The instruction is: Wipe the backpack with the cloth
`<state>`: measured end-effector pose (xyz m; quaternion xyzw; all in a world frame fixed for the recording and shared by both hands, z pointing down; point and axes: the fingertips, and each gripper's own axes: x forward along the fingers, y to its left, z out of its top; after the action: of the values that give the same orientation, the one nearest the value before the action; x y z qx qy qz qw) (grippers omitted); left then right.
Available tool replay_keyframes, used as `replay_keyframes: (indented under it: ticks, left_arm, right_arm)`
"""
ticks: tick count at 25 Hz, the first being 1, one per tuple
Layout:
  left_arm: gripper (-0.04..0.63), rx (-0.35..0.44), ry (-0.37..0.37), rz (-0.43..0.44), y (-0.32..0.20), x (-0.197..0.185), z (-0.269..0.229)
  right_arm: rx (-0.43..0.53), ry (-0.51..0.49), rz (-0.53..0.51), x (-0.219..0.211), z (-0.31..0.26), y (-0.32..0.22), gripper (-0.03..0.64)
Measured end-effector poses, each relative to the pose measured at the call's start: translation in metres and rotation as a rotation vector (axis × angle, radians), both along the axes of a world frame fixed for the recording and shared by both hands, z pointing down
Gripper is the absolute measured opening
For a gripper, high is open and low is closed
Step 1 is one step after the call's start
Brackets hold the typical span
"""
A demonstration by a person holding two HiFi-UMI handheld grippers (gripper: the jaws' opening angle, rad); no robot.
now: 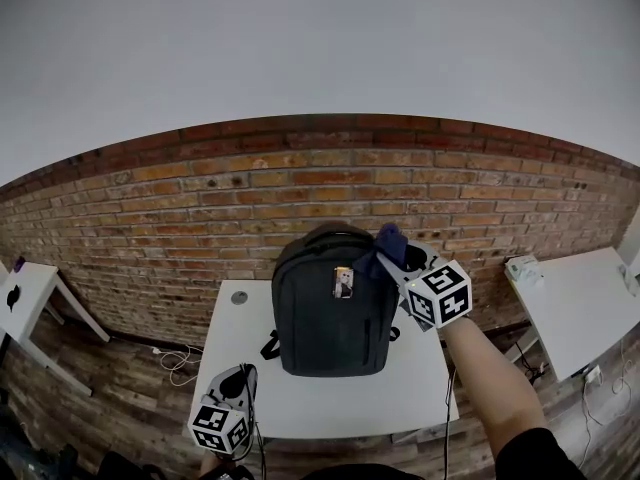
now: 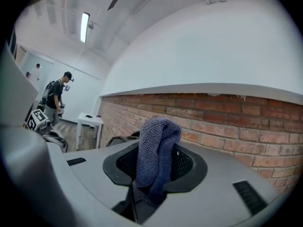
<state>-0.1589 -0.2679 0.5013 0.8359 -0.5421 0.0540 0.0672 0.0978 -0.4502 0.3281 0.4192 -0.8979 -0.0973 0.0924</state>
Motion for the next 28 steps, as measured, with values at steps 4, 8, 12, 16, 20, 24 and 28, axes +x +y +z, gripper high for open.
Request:
replay_keyframes:
  ticks: [4, 8, 12, 16, 20, 24, 28]
  left_arm:
    - [-0.003, 0.005, -0.006, -0.003, 0.002, -0.011, -0.002]
    - [-0.005, -0.007, -0.003, -0.015, 0.005, -0.025, 0.001]
    - [-0.005, -0.023, -0.006, -0.011, 0.006, -0.033, 0.006]
    - [-0.003, -0.027, -0.007, 0.012, 0.004, -0.031, 0.007]
    - [-0.003, -0.033, -0.016, 0.038, 0.004, -0.026, 0.009]
    - [-0.005, -0.035, -0.019, 0.056, 0.005, -0.019, 0.010]
    - [-0.005, -0.034, -0.019, 0.063, 0.008, -0.018, 0.011]
  right_arm:
    - [-0.001, 0.018, 0.026, -0.013, -0.010, -0.008, 0.117]
    - [-0.029, 0.043, 0.032, -0.022, 0.014, -0.001, 0.117]
    - [-0.072, 0.066, 0.024, -0.029, 0.042, 0.010, 0.117]
    - [-0.122, 0.064, 0.027, -0.031, 0.071, 0.023, 0.117]
    - [-0.148, 0.038, 0.026, -0.033, 0.092, 0.039, 0.117]
    - [-0.185, 0.023, 0.031, -0.032, 0.113, 0.050, 0.117]
    - [-0.247, 0.002, 0.047, -0.026, 0.141, 0.059, 0.117]
